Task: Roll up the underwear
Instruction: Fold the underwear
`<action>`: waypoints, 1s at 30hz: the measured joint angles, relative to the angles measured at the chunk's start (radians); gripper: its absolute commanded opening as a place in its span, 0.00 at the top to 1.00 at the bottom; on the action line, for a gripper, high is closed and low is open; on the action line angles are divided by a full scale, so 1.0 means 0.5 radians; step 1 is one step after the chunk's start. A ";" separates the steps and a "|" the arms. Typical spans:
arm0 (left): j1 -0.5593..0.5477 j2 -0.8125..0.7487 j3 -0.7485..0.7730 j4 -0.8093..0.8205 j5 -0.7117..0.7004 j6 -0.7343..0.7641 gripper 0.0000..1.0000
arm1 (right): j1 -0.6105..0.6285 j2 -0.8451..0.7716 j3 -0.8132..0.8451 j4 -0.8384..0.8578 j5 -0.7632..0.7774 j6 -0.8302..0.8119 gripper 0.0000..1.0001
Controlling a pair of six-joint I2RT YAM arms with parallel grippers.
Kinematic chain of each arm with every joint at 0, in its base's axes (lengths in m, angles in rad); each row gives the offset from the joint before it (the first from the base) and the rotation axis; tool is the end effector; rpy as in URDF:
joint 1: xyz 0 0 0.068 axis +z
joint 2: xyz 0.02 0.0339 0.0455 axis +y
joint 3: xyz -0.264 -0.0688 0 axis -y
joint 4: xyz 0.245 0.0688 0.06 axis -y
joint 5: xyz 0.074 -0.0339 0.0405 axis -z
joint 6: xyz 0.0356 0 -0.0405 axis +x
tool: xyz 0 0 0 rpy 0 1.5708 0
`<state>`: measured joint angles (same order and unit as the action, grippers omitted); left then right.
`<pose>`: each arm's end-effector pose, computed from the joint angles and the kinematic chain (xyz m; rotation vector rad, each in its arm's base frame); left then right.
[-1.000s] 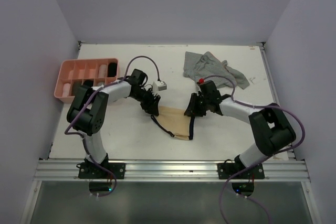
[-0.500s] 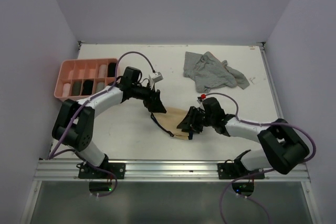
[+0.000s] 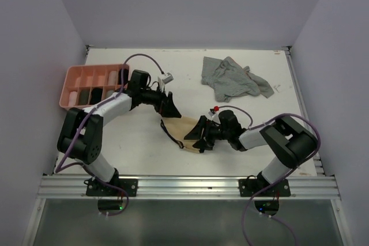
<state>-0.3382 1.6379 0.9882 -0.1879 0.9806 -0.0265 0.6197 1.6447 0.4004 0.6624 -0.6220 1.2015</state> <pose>0.3033 -0.1380 0.2068 0.8099 2.1648 -1.3463 0.2003 0.1684 0.1074 0.3056 2.5495 1.5761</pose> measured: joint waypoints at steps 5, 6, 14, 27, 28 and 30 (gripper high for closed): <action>0.098 -0.086 0.068 0.011 0.000 -0.018 0.00 | 0.017 -0.353 0.141 -0.653 0.186 -0.241 0.08; 0.124 -0.108 0.086 -0.001 0.005 -0.021 0.00 | 0.017 -0.431 0.197 -0.781 0.224 -0.293 0.01; 0.340 -0.237 0.222 0.094 -0.020 -0.224 0.00 | 0.166 -0.565 0.544 -0.993 0.320 -0.385 0.01; 0.569 -0.236 0.090 0.209 0.065 -0.391 0.33 | 0.345 0.072 0.283 -0.208 0.244 -0.012 0.02; 0.564 -0.235 0.048 0.207 0.069 -0.381 0.46 | 0.345 0.071 0.272 -0.182 0.243 -0.004 0.02; 0.544 -0.230 -0.030 0.202 0.080 -0.352 0.55 | 0.347 0.044 0.271 -0.202 0.255 -0.011 0.02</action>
<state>-0.0662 1.5227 0.9733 -0.0868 1.0206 -0.2024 0.7933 1.6669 0.5358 0.5613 -0.4946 1.1961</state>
